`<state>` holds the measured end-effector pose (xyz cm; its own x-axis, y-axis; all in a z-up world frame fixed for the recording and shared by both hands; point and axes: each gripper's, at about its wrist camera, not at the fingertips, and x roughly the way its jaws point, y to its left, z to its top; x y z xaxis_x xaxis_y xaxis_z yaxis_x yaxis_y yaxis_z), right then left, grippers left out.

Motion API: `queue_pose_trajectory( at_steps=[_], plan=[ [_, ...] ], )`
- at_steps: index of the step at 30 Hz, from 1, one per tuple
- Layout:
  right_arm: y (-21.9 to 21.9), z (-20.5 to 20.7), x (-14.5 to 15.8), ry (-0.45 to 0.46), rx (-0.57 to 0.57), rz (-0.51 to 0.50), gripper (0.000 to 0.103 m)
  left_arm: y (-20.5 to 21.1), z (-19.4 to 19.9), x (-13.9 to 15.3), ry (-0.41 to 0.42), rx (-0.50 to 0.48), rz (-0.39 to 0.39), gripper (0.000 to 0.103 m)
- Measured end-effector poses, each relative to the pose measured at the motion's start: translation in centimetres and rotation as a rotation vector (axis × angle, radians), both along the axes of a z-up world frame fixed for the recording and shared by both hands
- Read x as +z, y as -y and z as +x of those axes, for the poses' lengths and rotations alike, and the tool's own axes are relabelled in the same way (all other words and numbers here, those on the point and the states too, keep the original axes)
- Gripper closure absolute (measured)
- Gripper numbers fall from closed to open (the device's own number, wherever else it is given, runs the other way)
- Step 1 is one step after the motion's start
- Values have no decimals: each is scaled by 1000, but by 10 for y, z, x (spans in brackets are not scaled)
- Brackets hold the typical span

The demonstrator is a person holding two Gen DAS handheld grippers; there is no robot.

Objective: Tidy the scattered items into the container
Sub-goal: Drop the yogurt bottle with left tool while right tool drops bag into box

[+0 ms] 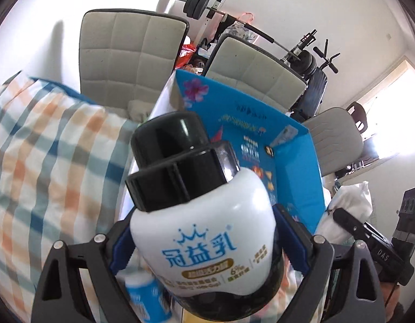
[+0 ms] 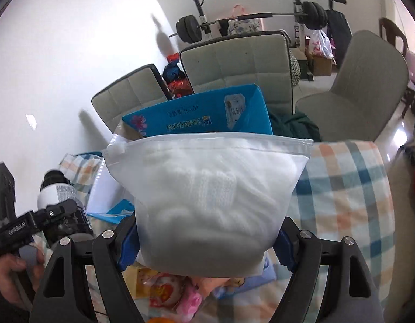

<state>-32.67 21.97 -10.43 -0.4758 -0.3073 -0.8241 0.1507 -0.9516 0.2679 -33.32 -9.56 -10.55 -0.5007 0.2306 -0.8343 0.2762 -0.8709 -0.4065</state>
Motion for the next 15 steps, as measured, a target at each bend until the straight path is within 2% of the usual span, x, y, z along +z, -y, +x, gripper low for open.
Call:
queue_pose_trajectory(
  at_steps=[2, 5, 9, 12, 15],
  plan=[
    [11, -24, -9, 19, 80, 31, 21, -1, -24, -12, 13, -24, -4, 10],
    [29, -46, -26, 41, 229, 3, 21, -6, -54, -36, 53, -78, -18, 10],
    [49, -64, -60, 105, 378, 28, 21, -14, -75, -68, 112, -136, -12, 11],
    [54, -73, -77, 114, 436, 2, 21, -21, -79, -87, 124, -160, 32, 12],
    [56, -76, -87, 101, 453, 35, 18, -36, -78, -90, 116, -201, 18, 13]
  ],
)
